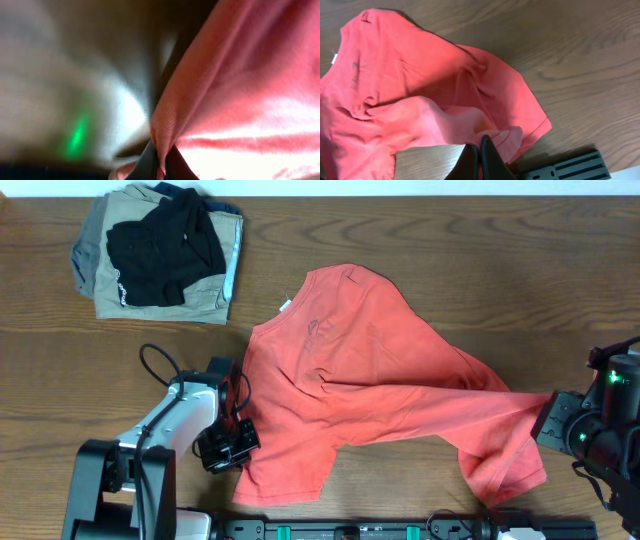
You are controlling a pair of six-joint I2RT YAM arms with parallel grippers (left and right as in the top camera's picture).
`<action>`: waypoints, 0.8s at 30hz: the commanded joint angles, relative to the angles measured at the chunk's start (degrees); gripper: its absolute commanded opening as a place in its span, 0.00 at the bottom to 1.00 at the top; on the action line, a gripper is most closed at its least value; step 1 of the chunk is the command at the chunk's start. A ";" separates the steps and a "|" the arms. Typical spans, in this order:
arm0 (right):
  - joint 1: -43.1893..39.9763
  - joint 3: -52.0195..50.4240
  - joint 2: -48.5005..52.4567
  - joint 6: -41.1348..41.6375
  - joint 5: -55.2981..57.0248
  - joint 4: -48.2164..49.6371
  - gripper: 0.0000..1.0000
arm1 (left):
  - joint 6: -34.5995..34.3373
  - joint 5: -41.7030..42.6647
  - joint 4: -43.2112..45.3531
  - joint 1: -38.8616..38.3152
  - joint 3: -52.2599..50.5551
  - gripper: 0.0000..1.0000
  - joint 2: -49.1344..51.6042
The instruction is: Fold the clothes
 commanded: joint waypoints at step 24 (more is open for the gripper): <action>-0.55 -0.57 0.70 -3.32 -18.47 9.73 0.01 | -2.82 -8.41 -12.85 -7.45 36.50 0.06 -38.62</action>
